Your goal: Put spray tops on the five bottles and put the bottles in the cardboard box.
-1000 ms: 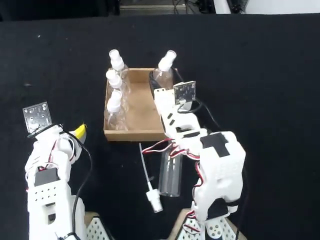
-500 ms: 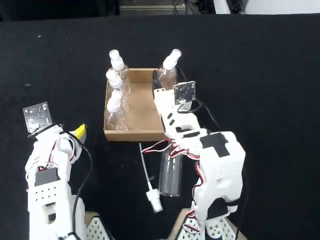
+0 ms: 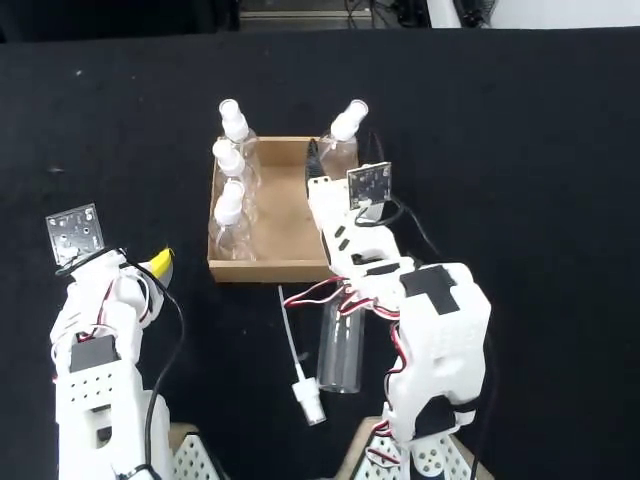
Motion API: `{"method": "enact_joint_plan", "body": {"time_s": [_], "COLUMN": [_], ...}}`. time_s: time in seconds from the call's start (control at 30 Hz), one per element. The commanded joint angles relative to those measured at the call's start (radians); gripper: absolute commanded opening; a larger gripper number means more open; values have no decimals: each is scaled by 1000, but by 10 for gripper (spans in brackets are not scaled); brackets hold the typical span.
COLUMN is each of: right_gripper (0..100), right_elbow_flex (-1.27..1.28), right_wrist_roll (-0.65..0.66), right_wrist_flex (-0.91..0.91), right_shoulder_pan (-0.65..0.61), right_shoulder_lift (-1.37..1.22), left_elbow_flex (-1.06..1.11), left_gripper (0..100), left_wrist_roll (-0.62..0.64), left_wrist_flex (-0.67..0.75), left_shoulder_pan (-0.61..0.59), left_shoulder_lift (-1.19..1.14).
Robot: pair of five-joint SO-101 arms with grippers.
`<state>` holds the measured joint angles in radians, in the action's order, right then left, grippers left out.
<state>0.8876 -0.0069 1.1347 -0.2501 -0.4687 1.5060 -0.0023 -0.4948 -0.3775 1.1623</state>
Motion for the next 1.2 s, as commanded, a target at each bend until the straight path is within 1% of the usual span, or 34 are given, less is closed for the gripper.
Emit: {"method": "enact_joint_plan", "body": {"time_s": [0.0, 0.2, 0.37, 0.73, 0.8, 1.17], "right_gripper": [286, 291, 397, 400, 400, 400], "right_elbow_flex": [-1, 1, 5, 25, 51, 128], "right_wrist_roll": [6, 9, 9, 6, 6, 6], "right_wrist_flex": [2, 20, 20, 41, 69, 78], "right_shoulder_pan": [-11, -12, -28, -29, -43, -49], "right_shoulder_lift": [10, 4, 2, 15, 30, 127], "left_elbow_flex": [-10, -10, -10, -10, -10, -10], "left_gripper": [288, 288, 288, 288, 288, 288], "left_wrist_roll": [-12, -12, -12, -12, -12, -12], "left_wrist_flex": [23, 23, 23, 23, 23, 23], "left_shoulder_pan": [15, 15, 15, 15, 15, 15], "left_shoulder_lift": [15, 15, 15, 15, 15, 15]}}
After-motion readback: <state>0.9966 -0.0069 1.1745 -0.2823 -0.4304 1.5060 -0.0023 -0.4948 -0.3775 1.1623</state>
